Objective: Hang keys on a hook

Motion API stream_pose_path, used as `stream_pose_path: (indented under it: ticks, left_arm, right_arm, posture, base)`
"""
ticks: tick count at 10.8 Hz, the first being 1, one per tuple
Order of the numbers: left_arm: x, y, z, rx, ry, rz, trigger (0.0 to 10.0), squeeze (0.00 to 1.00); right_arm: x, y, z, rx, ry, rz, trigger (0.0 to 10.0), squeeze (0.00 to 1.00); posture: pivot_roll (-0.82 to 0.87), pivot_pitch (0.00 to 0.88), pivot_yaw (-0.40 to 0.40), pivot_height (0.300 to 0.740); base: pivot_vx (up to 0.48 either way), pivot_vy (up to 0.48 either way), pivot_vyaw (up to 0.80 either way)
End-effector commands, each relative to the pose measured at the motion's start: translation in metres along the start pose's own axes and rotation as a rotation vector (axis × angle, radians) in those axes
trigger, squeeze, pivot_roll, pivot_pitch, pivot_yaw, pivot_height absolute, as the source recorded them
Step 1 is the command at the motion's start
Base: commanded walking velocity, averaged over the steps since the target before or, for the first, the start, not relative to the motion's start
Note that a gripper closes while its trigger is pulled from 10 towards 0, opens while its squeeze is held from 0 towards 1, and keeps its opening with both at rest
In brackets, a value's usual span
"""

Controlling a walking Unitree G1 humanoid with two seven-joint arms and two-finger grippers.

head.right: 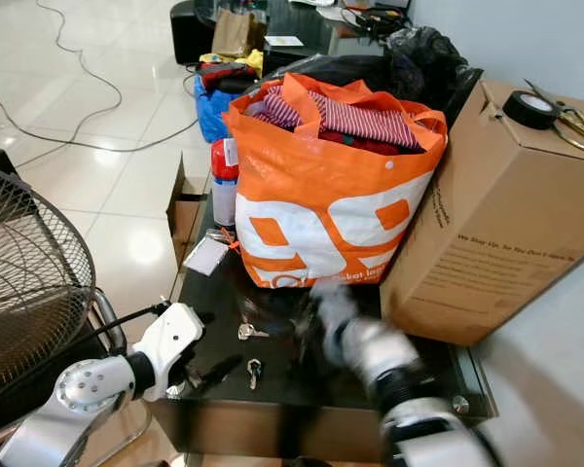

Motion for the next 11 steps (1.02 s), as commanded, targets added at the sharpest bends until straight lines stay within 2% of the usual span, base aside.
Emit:
stream_pose_path:
  ticks: [1, 2, 3, 4, 5, 7, 9, 11]
  left_arm:
    - [-0.001, 0.008, 0.003, 0.002, 0.008, -0.022, 10.0, 0.00]
    - [-0.001, 0.011, 0.008, 0.009, 0.026, -0.035, 10.0, 0.00]
    - [-0.002, 0.018, 0.018, 0.028, 0.075, -0.065, 10.0, 0.00]
    - [0.000, 0.026, 0.029, 0.035, 0.148, -0.096, 10.0, 0.00]
    - [0.001, 0.032, 0.035, 0.041, 0.189, -0.117, 10.0, 0.00]
    - [0.012, 0.046, 0.065, 0.086, 0.397, -0.173, 10.0, 0.00]
    - [0.021, 0.050, 0.082, 0.051, 0.511, -0.202, 10.0, 0.00]
    - [0.027, 0.057, 0.094, 0.033, 0.555, -0.218, 10.0, 0.00]
  right_arm:
    - [0.007, 0.000, -0.007, -0.026, -0.003, -0.011, 0.0, 0.00]
    - [0.019, 0.006, -0.015, -0.036, -0.011, -0.052, 0.0, 0.00]
    - [0.040, 0.016, -0.023, -0.046, -0.025, -0.119, 0.0, 0.00]
    - [0.059, 0.024, -0.023, -0.065, -0.039, -0.192, 0.0, 0.00]
    - [0.068, 0.028, -0.020, -0.084, -0.039, -0.236, 0.0, 0.00]
    - [0.107, 0.052, -0.004, -0.192, -0.116, -0.503, 0.0, 0.00]
    - [0.121, 0.063, -0.005, -0.253, -0.209, -0.625, 0.0, 0.00]
    - [0.123, 0.068, -0.011, -0.296, -0.309, -0.670, 0.0, 0.00]
  posture:
    - [-0.12, 0.000, -0.096, 0.740]
    - [-0.11, 0.000, -0.089, 0.740]
    - [-0.09, 0.000, -0.084, 0.740]
    - [-0.07, 0.000, -0.084, 0.740]
    - [-0.05, 0.000, -0.087, 0.740]
    - [0.00, 0.000, -0.093, 0.740]
    - [0.01, 0.000, -0.093, 0.740]
    - [0.03, 0.000, -0.103, 0.740]
  base:
    - [0.000, 0.000, 0.00]
    - [0.000, 0.000, 0.00]
    - [0.000, 0.000, 0.00]
    - [0.000, 0.000, 0.00]
    - [0.000, 0.000, 0.00]
    - [0.000, 0.000, 0.00]
    - [0.000, 0.000, 0.00]
    - [0.000, 0.000, 0.00]
Point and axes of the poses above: a point about 5 cm out from each wrist's last joint towards the gripper, its own x axis pointing back from the gripper into the wrist, its own y axis along the axis of the wrist's last joint, z = x × y, the point moved 6 cm from there along -x, pointing out of the wrist towards the gripper, and after that the axes turned 1 degree about -x, right-handed, at the moved point
